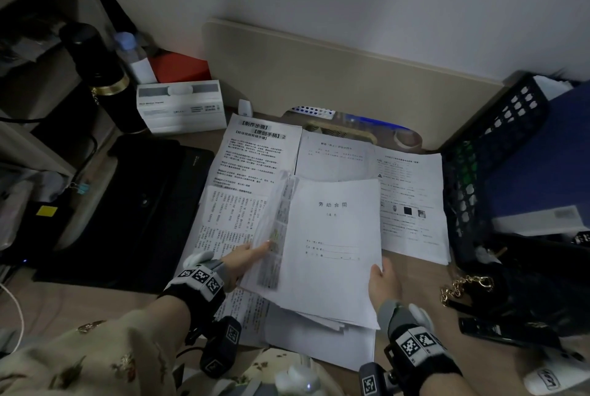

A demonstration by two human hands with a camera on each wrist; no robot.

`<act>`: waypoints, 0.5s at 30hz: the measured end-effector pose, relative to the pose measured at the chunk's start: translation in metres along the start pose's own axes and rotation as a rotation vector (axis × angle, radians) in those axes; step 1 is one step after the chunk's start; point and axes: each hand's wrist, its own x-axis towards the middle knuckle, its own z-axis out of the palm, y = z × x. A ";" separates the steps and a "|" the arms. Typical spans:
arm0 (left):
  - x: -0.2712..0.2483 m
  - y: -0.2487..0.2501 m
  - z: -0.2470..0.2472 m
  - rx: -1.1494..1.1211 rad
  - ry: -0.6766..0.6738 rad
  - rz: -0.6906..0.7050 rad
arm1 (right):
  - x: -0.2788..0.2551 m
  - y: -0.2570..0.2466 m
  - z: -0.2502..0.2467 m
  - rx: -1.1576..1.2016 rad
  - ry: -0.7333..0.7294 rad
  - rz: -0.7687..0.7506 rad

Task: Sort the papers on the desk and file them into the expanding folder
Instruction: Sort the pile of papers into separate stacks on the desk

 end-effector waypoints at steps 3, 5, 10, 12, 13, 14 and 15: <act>0.006 -0.004 -0.002 0.015 -0.007 -0.008 | 0.002 0.004 -0.008 0.072 0.042 -0.008; 0.022 -0.014 -0.007 0.051 0.012 0.003 | 0.000 0.006 -0.011 0.138 0.010 -0.010; -0.009 0.006 0.005 0.031 0.016 0.036 | 0.001 0.007 -0.007 0.206 -0.105 0.092; -0.011 0.007 0.011 0.025 0.018 0.049 | 0.006 0.010 -0.004 0.183 -0.139 0.122; -0.012 0.007 0.011 0.020 0.026 0.052 | 0.008 0.012 -0.003 0.166 -0.145 0.123; -0.012 0.007 0.012 0.014 0.030 0.061 | 0.009 0.013 -0.002 0.158 -0.144 0.118; -0.012 0.007 0.012 0.002 0.039 0.065 | 0.010 0.013 -0.003 0.142 -0.129 0.113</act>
